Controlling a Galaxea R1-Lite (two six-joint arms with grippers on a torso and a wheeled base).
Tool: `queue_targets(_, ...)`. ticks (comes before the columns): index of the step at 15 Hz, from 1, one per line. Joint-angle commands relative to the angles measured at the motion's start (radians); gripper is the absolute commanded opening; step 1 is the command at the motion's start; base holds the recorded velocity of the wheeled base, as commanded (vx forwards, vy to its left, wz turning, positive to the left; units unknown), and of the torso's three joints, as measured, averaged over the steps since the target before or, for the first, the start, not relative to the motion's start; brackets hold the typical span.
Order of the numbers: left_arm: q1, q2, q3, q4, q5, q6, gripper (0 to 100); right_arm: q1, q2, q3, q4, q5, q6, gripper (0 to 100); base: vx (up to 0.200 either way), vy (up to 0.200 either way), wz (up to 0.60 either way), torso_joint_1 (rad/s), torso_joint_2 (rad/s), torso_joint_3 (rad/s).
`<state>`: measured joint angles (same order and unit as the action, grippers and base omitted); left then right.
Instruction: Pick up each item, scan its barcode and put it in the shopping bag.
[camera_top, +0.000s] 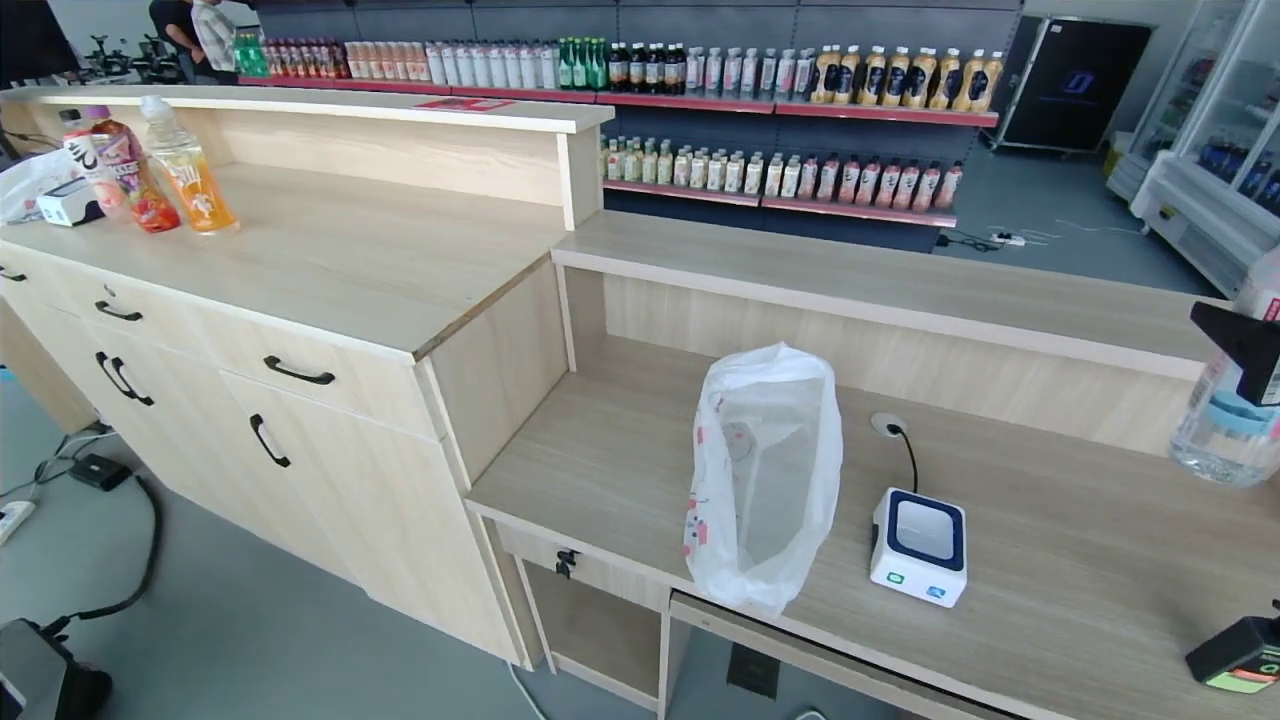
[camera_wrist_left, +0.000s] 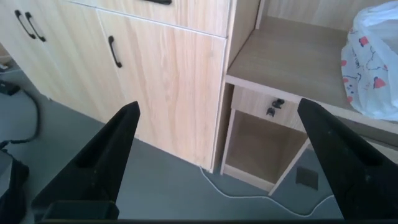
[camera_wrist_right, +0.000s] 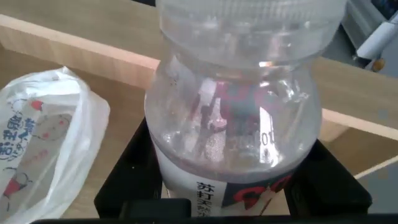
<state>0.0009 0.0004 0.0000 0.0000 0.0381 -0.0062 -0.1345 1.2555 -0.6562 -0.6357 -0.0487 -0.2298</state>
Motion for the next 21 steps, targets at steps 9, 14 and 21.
queue_targets(9,0.001,0.0,0.0,0.0,0.0,0.0,100,0.085,0.49,-0.069,-0.461,0.187,0.06,0,0.0,0.0,0.27,-0.027,0.06,0.038)
queue_targets(14,0.001,0.0,0.0,0.0,0.0,-0.001,100,0.085,0.651,-0.077,-0.584,0.265,0.061,0,0.0,0.0,0.0,0.0,0.0,0.0)
queue_targets(21,0.001,0.0,0.0,0.0,0.0,-0.001,100,0.085,0.846,-0.077,-0.745,0.308,0.05,0,0.0,0.0,0.0,0.0,0.0,0.0)
